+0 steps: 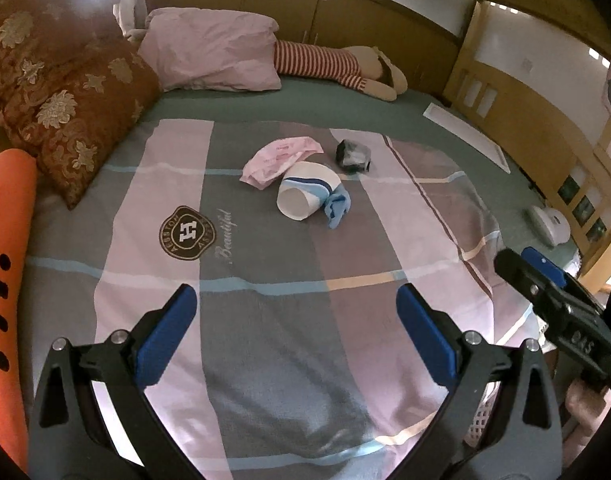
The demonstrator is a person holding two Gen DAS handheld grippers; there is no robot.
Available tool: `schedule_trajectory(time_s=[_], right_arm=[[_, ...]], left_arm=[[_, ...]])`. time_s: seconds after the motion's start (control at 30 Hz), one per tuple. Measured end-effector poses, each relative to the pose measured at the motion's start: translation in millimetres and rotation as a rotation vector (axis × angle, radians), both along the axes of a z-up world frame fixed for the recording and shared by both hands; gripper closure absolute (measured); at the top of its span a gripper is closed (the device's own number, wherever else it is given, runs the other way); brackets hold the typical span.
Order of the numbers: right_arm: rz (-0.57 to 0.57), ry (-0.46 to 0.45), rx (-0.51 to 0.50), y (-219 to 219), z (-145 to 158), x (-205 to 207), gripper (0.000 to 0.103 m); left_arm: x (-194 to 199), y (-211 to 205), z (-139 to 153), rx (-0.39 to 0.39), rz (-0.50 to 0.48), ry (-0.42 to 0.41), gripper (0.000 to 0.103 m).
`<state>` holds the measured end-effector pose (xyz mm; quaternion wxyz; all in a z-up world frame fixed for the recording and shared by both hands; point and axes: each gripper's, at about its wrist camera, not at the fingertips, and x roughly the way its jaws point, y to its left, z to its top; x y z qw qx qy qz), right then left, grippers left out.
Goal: Collect trash
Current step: 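Move both open tools back over the bed, then grasp the blue cloth with the right tool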
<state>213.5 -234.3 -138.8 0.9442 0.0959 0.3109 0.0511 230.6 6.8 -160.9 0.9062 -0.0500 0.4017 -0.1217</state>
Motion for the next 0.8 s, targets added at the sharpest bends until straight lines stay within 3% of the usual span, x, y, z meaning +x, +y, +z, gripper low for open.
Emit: schedule_trajectory(time_s=[0.1,0.2,0.47,0.5,0.57,0.63,0.67,0.8], right_arm=[[0.020,0.043,0.056,2,-9,31,0.010],[0.024,0.153,0.146,6,-34,76,0.010],[0.020,0.266,0.064,51,-85,168,0.029],[0.021,0.277,0.060,55,-91,177,0.033],[0.029,0.296,0.050,58,-101,189,0.054],[0.023,0.320,0.037,55,-108,193,0.097],[0.014,0.317,0.036,49,-106,191,0.101],[-0.025,0.235,0.091,19,-74,165,0.101]], left_arm=[[1,3,2,-0.019,0.013,0.001,0.004],[2,4,6,-0.021,0.016,-0.010,0.004],[8,18,3,-0.015,0.050,-0.003,0.004],[9,20,1,-0.013,0.055,0.000,0.004],[12,21,-1,-0.005,0.055,0.004,0.004],[15,21,-5,0.004,0.052,0.007,0.004],[19,19,-9,0.011,0.049,0.012,0.004],[46,3,-26,0.006,0.022,0.048,0.004]])
